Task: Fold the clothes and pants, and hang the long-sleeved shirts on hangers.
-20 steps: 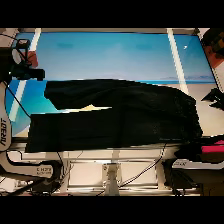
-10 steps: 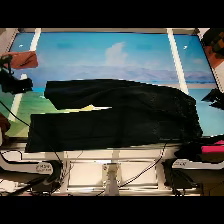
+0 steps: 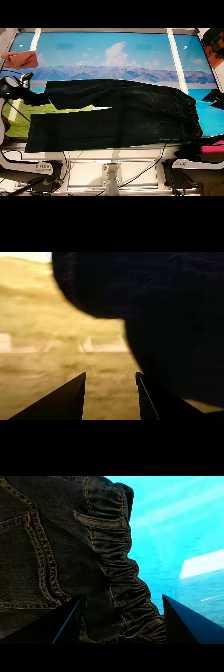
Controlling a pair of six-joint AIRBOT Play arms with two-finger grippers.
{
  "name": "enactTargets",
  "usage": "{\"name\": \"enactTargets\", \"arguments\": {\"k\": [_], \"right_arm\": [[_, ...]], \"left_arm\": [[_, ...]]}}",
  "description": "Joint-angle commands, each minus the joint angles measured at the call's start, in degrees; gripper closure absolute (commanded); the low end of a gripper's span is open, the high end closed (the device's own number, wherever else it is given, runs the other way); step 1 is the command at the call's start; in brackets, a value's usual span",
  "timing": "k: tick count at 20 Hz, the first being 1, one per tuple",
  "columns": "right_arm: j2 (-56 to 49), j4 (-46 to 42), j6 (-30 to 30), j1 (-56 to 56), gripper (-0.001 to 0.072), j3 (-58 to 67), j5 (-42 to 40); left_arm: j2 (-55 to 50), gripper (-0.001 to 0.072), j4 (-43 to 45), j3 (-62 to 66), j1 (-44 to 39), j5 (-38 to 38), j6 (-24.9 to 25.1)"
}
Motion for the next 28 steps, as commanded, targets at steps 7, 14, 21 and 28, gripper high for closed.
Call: {"name": "enactTargets", "arguments": {"k": [7, 14, 21, 28], "right_arm": [[0.0, 0.4, 0.0, 0.0, 0.0173, 0.0, 0.5], [0.0, 0.4, 0.0, 0.0, 0.0173, 0.0, 0.5], [0.0, 0.4, 0.0, 0.0, 0.0173, 0.0, 0.5], [0.0, 0.4, 0.0, 0.0, 0.0173, 0.0, 0.4]], "left_arm": [[-1.6, 0.0359, -3.0, -0.2, -9.0, 7.5, 4.9], [0.0, 0.0081, -12.4, 0.2, -9.3, 14.9, 4.9], [-7.2, 0.0272, -27.7, 0.2, -9.6, 14.8, 4.9], [-4.9, 0.0681, -30.8, 2.7, -8.3, 13.3, 13.9]]}}
